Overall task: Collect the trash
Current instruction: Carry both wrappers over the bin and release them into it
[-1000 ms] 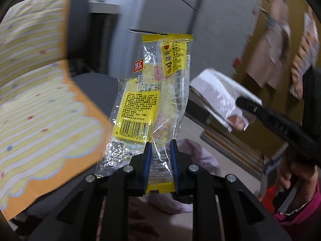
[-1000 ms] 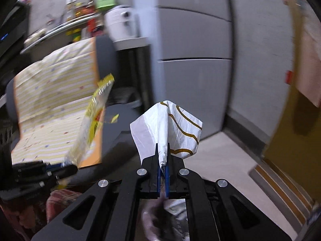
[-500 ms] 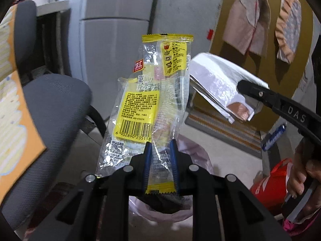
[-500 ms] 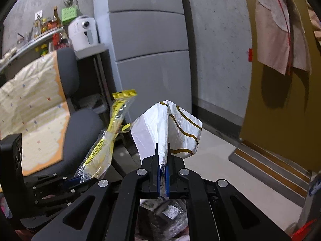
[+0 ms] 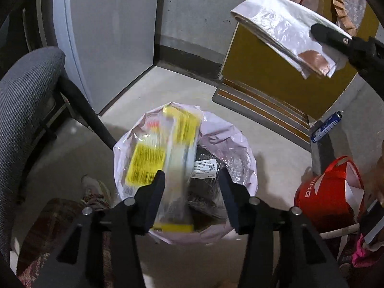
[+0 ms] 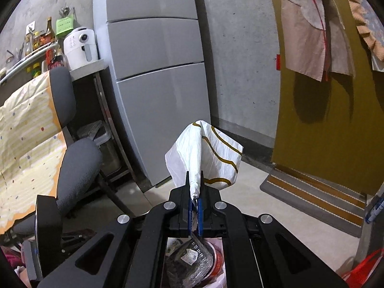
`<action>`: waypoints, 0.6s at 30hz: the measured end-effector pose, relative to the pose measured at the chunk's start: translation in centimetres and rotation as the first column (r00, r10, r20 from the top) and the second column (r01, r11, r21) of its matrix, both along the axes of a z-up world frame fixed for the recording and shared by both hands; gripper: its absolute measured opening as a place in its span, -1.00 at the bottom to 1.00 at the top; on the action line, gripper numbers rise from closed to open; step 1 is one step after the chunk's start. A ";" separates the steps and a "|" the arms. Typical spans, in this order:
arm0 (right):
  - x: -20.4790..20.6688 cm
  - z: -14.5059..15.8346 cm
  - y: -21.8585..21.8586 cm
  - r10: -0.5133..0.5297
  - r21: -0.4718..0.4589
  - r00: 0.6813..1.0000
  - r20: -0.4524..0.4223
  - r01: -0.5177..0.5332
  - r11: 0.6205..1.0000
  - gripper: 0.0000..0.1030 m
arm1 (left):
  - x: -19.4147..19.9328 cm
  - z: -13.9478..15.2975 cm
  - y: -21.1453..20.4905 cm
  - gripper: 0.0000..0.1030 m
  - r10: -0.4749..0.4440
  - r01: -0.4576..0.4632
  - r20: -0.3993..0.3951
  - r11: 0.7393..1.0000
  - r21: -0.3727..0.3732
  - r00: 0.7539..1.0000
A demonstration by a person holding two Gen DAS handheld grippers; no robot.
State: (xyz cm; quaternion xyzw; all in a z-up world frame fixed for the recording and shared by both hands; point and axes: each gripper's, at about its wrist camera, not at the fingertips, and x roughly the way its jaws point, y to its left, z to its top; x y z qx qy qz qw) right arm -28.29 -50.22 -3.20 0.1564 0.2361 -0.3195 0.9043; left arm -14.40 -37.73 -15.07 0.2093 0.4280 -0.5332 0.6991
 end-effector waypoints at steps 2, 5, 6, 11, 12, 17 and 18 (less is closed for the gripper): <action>0.4 -0.5 0.2 0.016 0.009 1.000 -0.018 -0.016 1.000 -0.92 | 0.4 0.5 0.6 -0.08 0.021 -0.021 -0.014 0.999 -0.028 1.000; 1.3 -1.8 0.5 0.045 0.037 0.998 -0.051 -0.043 0.998 -0.92 | 1.4 2.2 2.1 -0.05 0.084 -0.085 -0.018 0.992 -0.098 0.996; 1.6 -2.3 0.8 0.055 0.042 0.996 -0.063 -0.053 0.998 -0.92 | 1.7 2.9 2.8 -0.02 0.112 -0.112 -0.006 0.986 -0.124 0.994; 3.3 -5.1 2.3 0.126 0.090 0.986 -0.109 -0.116 0.989 -0.92 | 2.9 6.2 5.9 0.04 0.243 -0.226 0.059 0.951 -0.213 0.968; 3.8 -5.7 2.5 0.140 0.108 0.984 -0.113 -0.127 0.986 -0.91 | 3.1 6.6 6.6 0.05 0.266 -0.245 0.066 0.943 -0.224 0.962; 5.6 -8.7 3.1 0.189 0.156 0.972 -0.141 -0.167 0.973 -0.82 | 3.7 7.6 8.8 0.06 0.344 -0.310 0.106 0.918 -0.247 0.933; 5.8 -9.3 3.1 0.189 0.161 0.969 -0.156 -0.164 0.973 -0.72 | 3.7 7.7 9.1 0.08 0.355 -0.321 0.108 0.914 -0.248 0.928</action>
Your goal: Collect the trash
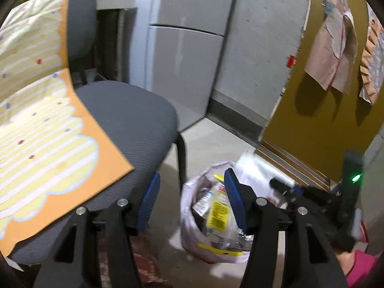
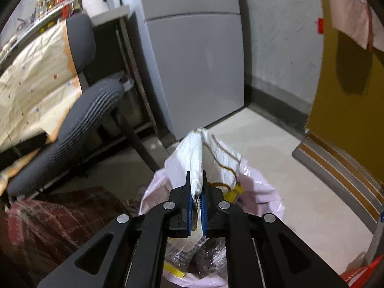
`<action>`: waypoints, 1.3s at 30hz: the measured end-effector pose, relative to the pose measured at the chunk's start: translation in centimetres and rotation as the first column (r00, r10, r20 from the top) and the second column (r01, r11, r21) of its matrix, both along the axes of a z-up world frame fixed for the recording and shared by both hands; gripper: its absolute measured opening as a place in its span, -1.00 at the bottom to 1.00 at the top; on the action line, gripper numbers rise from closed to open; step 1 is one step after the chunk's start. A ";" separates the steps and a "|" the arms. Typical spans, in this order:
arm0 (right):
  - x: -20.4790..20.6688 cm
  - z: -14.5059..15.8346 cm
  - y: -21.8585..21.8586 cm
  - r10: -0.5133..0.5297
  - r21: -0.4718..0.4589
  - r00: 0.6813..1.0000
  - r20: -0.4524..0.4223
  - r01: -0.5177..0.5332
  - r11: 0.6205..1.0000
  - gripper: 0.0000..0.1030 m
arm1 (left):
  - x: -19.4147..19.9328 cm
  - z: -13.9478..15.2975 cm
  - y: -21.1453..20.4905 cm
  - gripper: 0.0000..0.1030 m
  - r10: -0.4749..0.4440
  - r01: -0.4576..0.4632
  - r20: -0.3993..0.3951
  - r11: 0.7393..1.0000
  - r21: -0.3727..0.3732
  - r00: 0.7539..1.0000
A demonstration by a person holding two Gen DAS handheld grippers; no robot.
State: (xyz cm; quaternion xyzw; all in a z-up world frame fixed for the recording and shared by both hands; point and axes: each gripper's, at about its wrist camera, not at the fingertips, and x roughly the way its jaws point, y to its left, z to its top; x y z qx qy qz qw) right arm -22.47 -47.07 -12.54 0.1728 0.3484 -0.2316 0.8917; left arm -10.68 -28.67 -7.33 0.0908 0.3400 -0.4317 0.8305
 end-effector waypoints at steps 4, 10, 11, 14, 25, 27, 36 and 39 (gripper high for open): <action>0.8 -2.6 -0.3 0.013 0.049 0.995 -0.095 -0.008 0.999 0.01 | 0.5 0.1 1.4 0.08 0.031 -0.031 -0.003 1.000 -0.001 1.000; 0.0 -0.2 -0.2 0.011 0.012 0.997 -0.079 -0.010 1.000 0.00 | 0.9 0.6 2.5 0.08 0.072 -0.072 0.008 0.997 0.008 0.997; -0.1 0.8 -0.1 0.017 0.012 0.998 -0.064 -0.016 1.000 0.00 | 0.9 0.8 2.8 0.09 0.082 -0.082 0.012 0.997 0.014 0.997; 0.3 3.9 0.9 0.065 -0.004 0.997 -0.044 -0.065 0.998 0.00 | 0.9 1.6 3.7 0.17 0.111 -0.112 0.021 0.993 0.033 0.994; 1.5 15.4 8.2 0.338 -0.064 0.941 0.018 -0.337 0.939 0.51 | -0.8 7.5 10.6 0.87 0.250 -0.261 0.108 0.959 0.107 0.962; 1.5 16.7 8.9 0.352 -0.067 0.936 0.025 -0.349 0.935 0.71 | -1.4 8.6 12.1 0.87 0.272 -0.285 0.112 0.952 0.112 0.956; 0.0 23.0 12.5 0.420 -0.127 0.907 0.018 -0.415 0.901 0.74 | -3.1 12.5 17.0 0.87 0.363 -0.375 0.108 0.916 0.140 0.926; -0.6 24.7 13.5 0.459 -0.151 0.888 -0.001 -0.454 0.878 0.74 | -3.9 14.2 18.5 0.87 0.369 -0.377 0.084 0.918 0.124 0.926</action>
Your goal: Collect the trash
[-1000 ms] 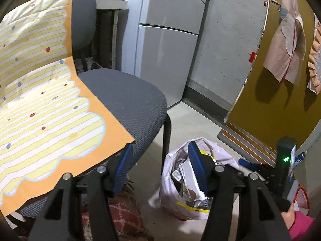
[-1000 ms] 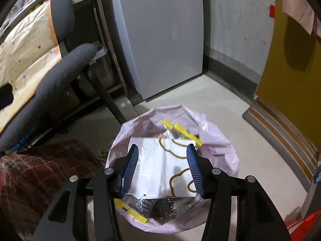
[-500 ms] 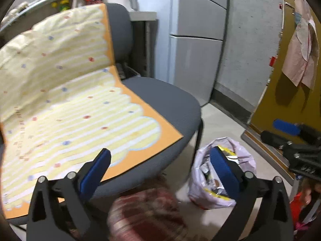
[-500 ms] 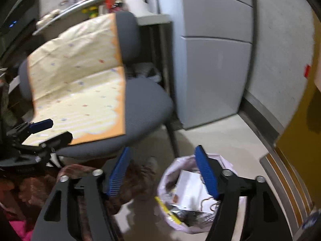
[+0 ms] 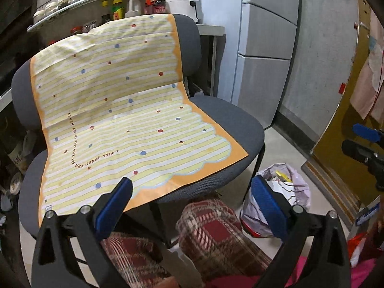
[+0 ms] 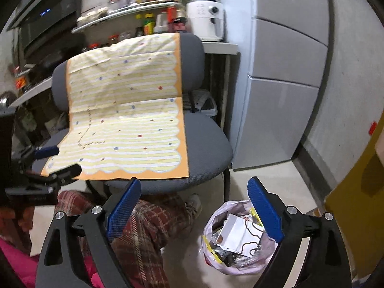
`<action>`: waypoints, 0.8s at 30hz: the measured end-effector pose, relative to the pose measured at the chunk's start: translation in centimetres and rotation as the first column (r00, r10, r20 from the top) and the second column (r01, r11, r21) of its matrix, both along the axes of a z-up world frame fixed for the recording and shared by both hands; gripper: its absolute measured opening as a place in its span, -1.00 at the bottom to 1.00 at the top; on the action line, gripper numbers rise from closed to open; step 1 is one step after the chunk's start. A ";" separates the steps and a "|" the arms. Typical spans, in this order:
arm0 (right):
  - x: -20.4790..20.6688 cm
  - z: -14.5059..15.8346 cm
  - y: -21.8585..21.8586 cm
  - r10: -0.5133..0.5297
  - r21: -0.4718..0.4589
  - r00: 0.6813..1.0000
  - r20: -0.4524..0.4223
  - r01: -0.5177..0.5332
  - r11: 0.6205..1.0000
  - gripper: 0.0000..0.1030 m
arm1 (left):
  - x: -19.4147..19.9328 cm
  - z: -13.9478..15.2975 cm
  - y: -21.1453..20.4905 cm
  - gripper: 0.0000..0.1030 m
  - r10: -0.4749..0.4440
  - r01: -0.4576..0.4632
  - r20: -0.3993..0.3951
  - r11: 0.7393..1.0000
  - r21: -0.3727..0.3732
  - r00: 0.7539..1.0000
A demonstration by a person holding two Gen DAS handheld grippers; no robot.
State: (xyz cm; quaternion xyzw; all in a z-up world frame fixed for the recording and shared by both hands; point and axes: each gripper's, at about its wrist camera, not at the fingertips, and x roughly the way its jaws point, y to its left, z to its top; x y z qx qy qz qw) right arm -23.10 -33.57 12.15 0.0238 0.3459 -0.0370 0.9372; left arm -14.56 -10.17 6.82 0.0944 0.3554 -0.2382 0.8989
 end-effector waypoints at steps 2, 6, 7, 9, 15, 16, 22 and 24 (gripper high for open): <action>-0.5 0.7 0.4 0.020 -0.020 1.000 0.009 -0.020 1.000 0.74 | -0.7 1.1 0.6 0.87 -0.004 0.005 0.019 1.000 -0.007 1.000; -0.9 2.0 0.9 0.031 -0.051 0.999 0.024 -0.030 0.998 0.74 | -2.0 2.8 1.5 0.87 -0.002 0.001 0.080 1.000 0.009 0.997; -1.0 2.0 0.9 0.029 -0.051 0.999 0.025 -0.028 0.998 0.74 | -2.1 2.9 1.7 0.87 0.000 -0.001 0.085 1.000 0.009 0.996; -0.9 2.1 0.9 0.025 -0.051 0.999 0.023 -0.024 0.998 0.74 | -2.0 3.1 1.7 0.87 0.005 -0.005 0.087 1.000 0.008 0.996; -0.9 1.9 0.9 0.023 -0.048 0.999 0.026 -0.022 0.999 0.74 | -2.0 3.1 1.8 0.87 0.009 -0.010 0.091 1.000 0.008 0.996; -0.8 1.8 0.9 0.023 -0.045 0.999 0.028 -0.022 0.999 0.74 | -2.0 3.2 1.8 0.87 0.007 -0.008 0.092 1.000 0.008 0.996; -1.1 1.7 0.7 0.016 -0.041 0.999 0.028 -0.015 0.999 0.74 | -2.2 3.3 1.8 0.87 0.006 -0.007 0.096 1.000 0.006 0.995; -1.0 1.7 0.6 0.015 -0.042 1.000 0.027 -0.014 0.999 0.74 | -2.2 3.3 1.8 0.87 0.009 -0.009 0.096 1.000 0.006 0.995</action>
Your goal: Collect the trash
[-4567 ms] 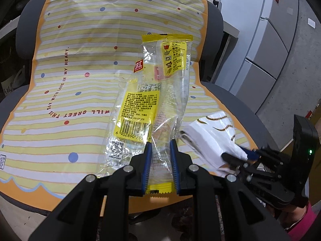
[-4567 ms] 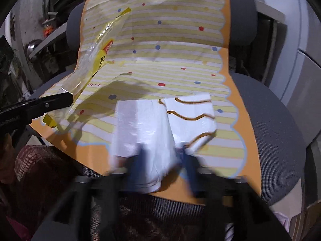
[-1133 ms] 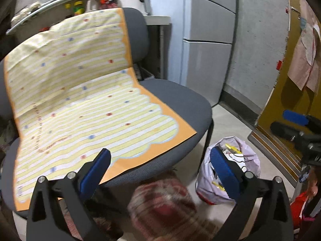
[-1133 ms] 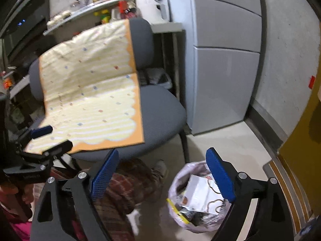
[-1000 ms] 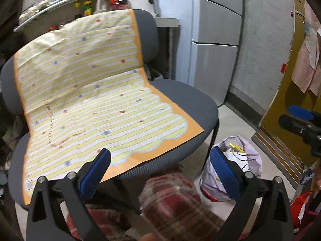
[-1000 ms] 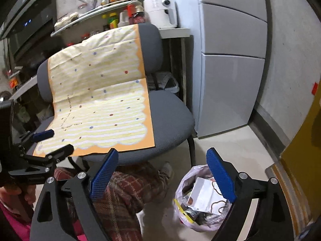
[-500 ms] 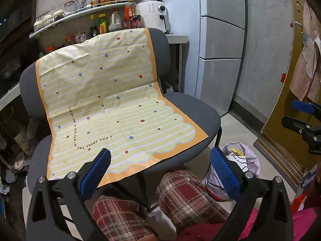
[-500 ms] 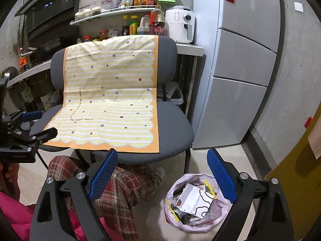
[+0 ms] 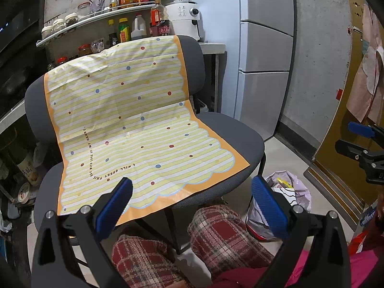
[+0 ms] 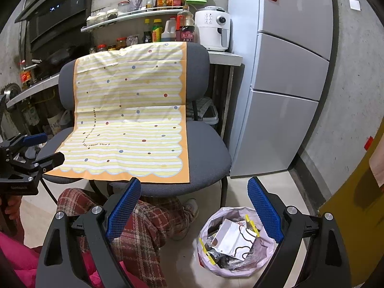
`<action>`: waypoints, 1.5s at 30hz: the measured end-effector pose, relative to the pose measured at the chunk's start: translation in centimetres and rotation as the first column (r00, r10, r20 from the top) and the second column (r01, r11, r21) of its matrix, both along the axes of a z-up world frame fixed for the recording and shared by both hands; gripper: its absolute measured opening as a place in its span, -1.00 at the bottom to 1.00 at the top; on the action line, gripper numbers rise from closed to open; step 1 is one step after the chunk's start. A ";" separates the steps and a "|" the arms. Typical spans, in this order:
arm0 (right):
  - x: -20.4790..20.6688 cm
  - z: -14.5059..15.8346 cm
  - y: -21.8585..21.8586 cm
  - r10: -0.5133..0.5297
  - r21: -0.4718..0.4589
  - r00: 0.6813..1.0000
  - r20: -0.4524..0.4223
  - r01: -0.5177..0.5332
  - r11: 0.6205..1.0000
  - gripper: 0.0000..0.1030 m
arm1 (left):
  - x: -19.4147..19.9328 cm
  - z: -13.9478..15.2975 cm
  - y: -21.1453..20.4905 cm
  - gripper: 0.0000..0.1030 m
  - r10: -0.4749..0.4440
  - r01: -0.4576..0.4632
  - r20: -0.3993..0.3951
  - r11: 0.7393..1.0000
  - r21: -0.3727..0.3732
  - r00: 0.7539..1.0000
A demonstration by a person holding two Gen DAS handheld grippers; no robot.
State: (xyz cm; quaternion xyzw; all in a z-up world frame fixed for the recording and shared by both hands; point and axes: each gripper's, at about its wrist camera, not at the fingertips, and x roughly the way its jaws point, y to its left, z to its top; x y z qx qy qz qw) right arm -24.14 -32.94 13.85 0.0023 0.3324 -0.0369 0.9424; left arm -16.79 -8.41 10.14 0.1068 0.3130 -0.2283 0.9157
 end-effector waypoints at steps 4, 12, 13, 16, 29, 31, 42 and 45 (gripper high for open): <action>0.1 -0.1 -0.1 -0.001 0.002 1.000 -0.005 0.001 1.000 0.74 | -0.1 0.0 -0.1 0.87 0.005 -0.005 -0.003 1.000 -0.001 1.000; 0.1 -0.2 -0.1 -0.005 0.003 1.000 -0.008 0.005 1.000 0.74 | 0.1 -0.1 0.1 0.87 0.008 -0.008 -0.005 1.000 -0.001 1.000; 0.1 -0.2 -0.1 -0.004 0.002 1.000 -0.008 0.004 1.000 0.74 | 0.0 -0.1 0.1 0.87 0.008 -0.008 -0.006 1.000 -0.001 1.000; 0.1 -0.2 -0.1 -0.004 0.001 1.000 -0.007 0.004 1.000 0.74 | 0.0 -0.2 0.1 0.87 0.013 -0.013 -0.008 1.000 0.000 1.000; 0.4 -0.5 -0.2 -0.009 0.003 1.000 -0.014 0.009 1.000 0.74 | 0.2 -0.3 0.3 0.87 0.021 -0.021 -0.017 1.000 -0.001 1.000; 0.4 -0.5 -0.2 -0.010 0.002 1.000 -0.016 0.010 1.000 0.74 | 0.3 -0.3 0.4 0.87 0.020 -0.020 -0.017 1.000 -0.001 1.000; 0.4 -0.6 -0.2 -0.010 0.003 1.000 -0.017 0.010 1.000 0.74 | 0.3 -0.4 0.5 0.87 0.019 -0.019 -0.017 1.000 -0.001 1.000; 0.4 -0.6 -0.3 -0.009 0.003 1.000 -0.017 0.009 1.000 0.74 | 0.4 -0.4 0.6 0.87 0.019 -0.019 -0.019 1.000 -0.001 1.000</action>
